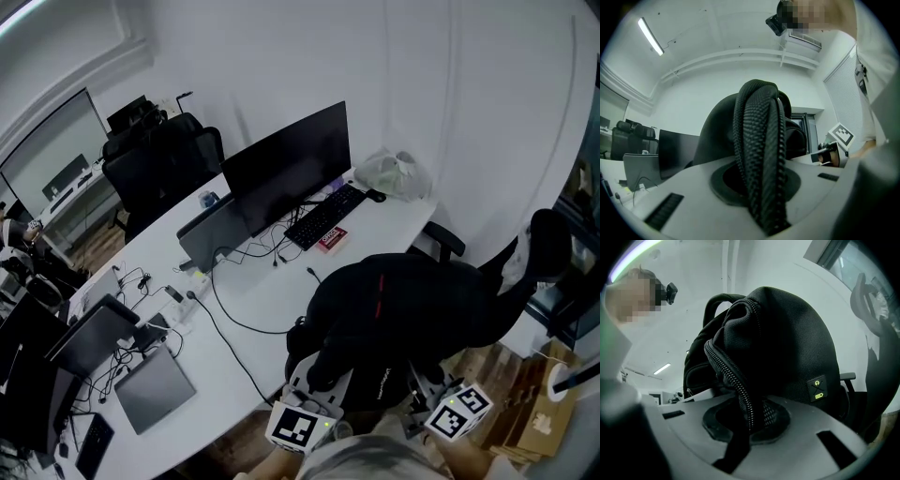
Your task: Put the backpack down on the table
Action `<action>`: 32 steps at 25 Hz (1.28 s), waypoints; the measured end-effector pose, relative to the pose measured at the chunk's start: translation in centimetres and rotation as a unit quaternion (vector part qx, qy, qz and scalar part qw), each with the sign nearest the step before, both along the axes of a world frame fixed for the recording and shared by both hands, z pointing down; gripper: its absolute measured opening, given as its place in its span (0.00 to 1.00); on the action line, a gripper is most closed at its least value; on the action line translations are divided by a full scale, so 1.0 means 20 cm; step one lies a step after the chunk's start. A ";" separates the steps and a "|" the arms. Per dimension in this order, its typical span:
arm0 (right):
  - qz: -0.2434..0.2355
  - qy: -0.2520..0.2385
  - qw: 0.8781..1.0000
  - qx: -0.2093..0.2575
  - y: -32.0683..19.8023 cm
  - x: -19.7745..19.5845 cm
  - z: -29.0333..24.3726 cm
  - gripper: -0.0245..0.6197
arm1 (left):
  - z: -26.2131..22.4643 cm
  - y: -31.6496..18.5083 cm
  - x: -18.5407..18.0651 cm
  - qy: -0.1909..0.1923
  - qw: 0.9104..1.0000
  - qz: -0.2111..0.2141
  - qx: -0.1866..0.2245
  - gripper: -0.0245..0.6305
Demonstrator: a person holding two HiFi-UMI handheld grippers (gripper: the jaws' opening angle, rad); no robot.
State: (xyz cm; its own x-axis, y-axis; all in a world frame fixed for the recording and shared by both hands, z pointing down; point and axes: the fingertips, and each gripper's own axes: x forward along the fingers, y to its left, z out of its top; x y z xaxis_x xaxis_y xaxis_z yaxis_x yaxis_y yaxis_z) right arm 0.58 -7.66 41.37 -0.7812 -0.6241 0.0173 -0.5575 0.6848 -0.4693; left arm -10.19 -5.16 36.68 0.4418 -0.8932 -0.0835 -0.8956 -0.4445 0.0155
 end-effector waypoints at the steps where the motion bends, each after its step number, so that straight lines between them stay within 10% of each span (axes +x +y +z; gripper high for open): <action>1: -0.001 0.000 1.000 0.000 -0.02 -0.01 -0.01 0.09 | -0.01 -0.02 -0.01 0.003 1.000 -0.001 0.000 0.11; 32: 0.007 0.007 1.000 0.026 -1.43 0.10 -0.08 0.09 | -0.03 -1.40 0.10 -0.006 0.999 -0.030 0.015 0.11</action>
